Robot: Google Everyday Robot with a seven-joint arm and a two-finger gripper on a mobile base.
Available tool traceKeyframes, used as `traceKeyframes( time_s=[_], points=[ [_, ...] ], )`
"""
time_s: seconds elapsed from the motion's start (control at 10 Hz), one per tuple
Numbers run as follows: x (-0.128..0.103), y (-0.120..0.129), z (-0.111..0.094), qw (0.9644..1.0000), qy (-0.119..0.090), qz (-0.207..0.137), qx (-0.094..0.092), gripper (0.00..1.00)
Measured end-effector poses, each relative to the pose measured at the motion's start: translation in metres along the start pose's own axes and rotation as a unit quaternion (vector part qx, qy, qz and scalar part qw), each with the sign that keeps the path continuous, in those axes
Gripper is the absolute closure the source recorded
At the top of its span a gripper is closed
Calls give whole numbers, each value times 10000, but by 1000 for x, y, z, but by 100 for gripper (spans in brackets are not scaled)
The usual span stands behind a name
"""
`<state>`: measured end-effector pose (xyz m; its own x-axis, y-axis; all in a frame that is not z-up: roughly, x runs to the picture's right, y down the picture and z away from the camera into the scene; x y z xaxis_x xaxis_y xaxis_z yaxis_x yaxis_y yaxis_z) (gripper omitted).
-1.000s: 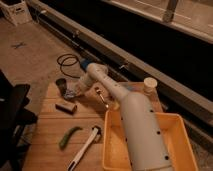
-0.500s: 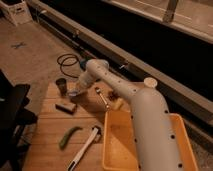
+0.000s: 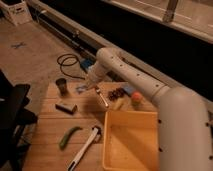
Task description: Place towel in tray
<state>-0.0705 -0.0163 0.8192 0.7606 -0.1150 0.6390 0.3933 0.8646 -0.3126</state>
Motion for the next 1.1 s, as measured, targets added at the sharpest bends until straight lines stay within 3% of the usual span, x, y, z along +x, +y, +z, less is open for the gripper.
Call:
traceKeyframes(
  time_s=[0.2, 0.4, 0.7, 0.9, 1.1],
  points=[
    [9, 35, -44, 9996, 31, 217, 162, 100],
    [3, 81, -89, 9982, 72, 536, 260, 100],
    [-10, 138, -129, 9941, 159, 1046, 224, 100],
    [-12, 171, -141, 9888, 223, 1476, 67, 100],
    [-6, 211, -146, 9785, 260, 2041, -140, 100]
  ],
)
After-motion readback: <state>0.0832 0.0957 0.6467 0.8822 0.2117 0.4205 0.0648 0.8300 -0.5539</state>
